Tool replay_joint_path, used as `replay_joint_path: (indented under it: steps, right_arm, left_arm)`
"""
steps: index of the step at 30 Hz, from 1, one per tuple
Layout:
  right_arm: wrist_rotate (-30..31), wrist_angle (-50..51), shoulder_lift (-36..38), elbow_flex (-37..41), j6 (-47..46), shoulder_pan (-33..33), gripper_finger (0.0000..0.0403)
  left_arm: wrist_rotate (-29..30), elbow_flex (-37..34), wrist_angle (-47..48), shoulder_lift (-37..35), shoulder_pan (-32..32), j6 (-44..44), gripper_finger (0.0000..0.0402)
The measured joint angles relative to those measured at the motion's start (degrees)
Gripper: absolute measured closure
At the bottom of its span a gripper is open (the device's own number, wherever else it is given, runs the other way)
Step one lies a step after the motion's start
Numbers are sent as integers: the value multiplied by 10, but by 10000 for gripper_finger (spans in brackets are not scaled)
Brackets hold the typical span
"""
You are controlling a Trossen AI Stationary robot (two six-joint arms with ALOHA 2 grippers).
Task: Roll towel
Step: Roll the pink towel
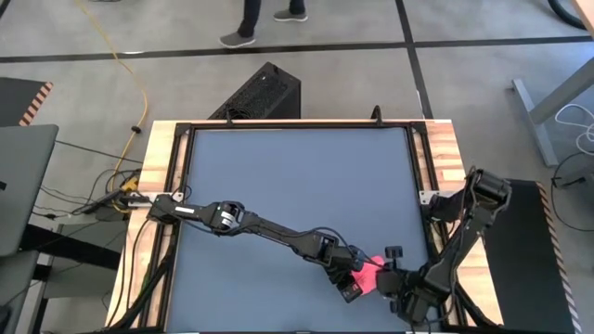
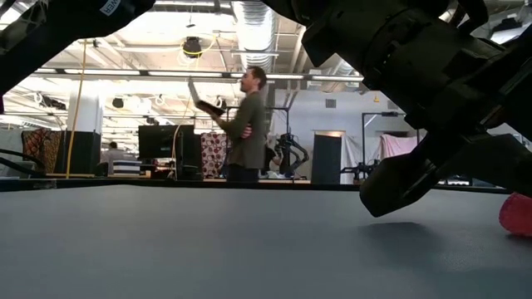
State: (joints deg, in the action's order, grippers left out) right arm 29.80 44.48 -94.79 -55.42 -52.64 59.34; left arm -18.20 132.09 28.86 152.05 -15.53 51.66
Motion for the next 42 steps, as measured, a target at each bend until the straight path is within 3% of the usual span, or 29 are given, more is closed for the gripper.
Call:
replay_joint_path:
  steps: [11, 27, 31, 38, 42]
  right_arm:
    - [-41, -18, 33, -1, 30, -24, 284]
    - [-69, -77, 11, -2, 18, 16, 279]
    - [-95, -91, 8, -2, 20, 7, 248]
    - [-102, -87, 7, -2, 41, 5, 150]
    - [-96, -70, 7, -2, 51, -3, 125]
  left_arm:
    - [11, 0, 0, 0, 0, 0, 401]
    - [20, 0, 19, -1, -1, 1, 401]
    - [20, 0, 20, -1, 0, 1, 401]
    - [20, 0, 21, -1, 2, 1, 401]
    - [20, 0, 21, -1, 2, 1, 401]
